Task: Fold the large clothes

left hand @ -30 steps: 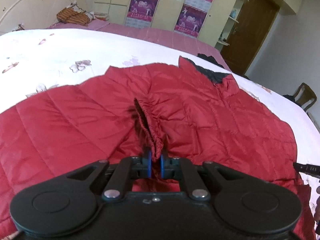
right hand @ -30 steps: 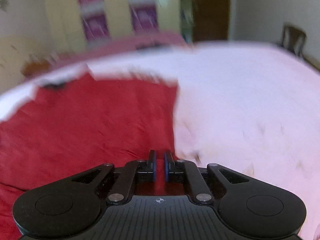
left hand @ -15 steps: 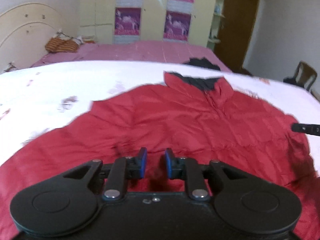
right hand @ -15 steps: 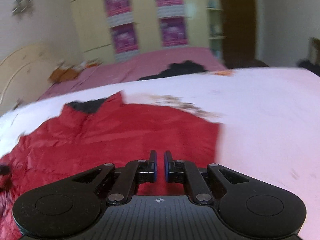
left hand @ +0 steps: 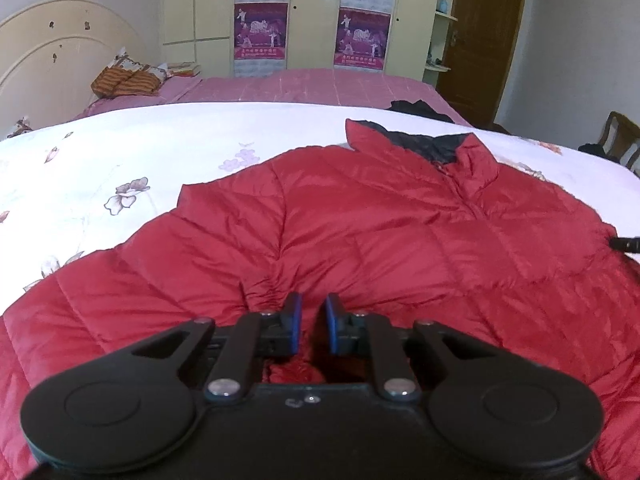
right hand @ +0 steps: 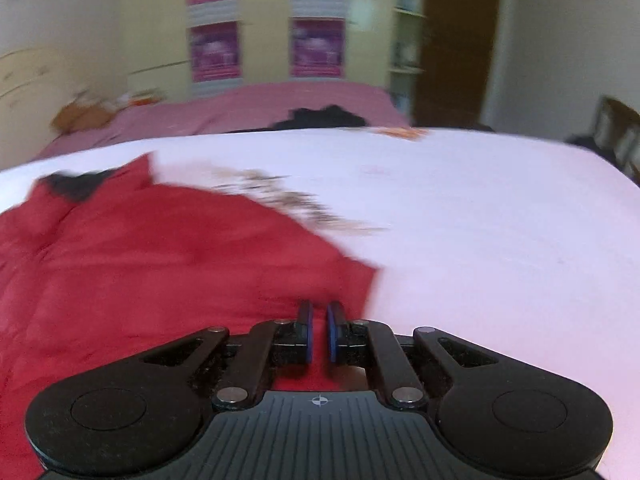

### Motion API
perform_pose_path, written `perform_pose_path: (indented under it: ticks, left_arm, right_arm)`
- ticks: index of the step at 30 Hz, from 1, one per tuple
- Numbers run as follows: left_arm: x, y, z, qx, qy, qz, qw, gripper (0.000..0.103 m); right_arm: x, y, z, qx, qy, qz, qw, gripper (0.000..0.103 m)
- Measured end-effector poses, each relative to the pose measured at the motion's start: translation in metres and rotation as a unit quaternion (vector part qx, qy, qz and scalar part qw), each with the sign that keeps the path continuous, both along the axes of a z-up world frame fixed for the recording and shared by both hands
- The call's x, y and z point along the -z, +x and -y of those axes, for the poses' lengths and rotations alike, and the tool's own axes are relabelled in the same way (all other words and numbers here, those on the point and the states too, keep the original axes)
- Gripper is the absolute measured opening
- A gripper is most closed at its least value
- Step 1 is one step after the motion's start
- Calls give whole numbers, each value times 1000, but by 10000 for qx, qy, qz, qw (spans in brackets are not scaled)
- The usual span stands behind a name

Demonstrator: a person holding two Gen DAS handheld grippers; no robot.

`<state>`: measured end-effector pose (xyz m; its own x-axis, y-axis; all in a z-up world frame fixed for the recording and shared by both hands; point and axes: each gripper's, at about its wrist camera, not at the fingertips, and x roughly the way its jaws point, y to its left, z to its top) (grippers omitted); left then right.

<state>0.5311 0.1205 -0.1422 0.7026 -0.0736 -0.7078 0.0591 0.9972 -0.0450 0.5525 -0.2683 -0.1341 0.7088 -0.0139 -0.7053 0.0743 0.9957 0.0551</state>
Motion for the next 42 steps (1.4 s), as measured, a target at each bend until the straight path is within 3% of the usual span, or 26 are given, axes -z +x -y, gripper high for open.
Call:
perform_pose_path:
  ticks: [6,11,15,17,20,25,27,31,42]
  left_arm:
    - [-12,1,0,-49,-50,-60,10000,14]
    - [-27,-25,12,116,-156,126,9997,16]
    - [-3,-26,21,170,20,-243,9996,18]
    - [1,-26,16,3,-208,-198,9996,18]
    - [-9,-31,17,-134,-201,-183,9995,16]
    - [-23,-59,14,-243,-291,-3,9993,17]
    - [-15,-59,14,-242,-241,-121,9993,18]
    - [-4,-54,17,-266,-179,-178,9993,18]
    - [-11,-59,18,-273,-70,-142,9995,18]
  right_arm:
    - [-15,0,10,-75,135,-154,9998,7]
    - [-45,-45,6,-173,500,69,9986,7]
    - [-16,-49,-6,-336,254,-547,9976,7]
    - [-16,-54,-9,-334,185,-414,9984,7]
    - [-28,-60,-13,-312,35,-399,9987,7]
    - [-57,-102,-18,-444,248,13,9987,7]
    - [-55,-111,-23,-541,246,-16,9982,7]
    - [-22,-102,-32,-526,102,-524,9972,7]
    - [-30,-103,-40,-471,-95,-486,9977,7]
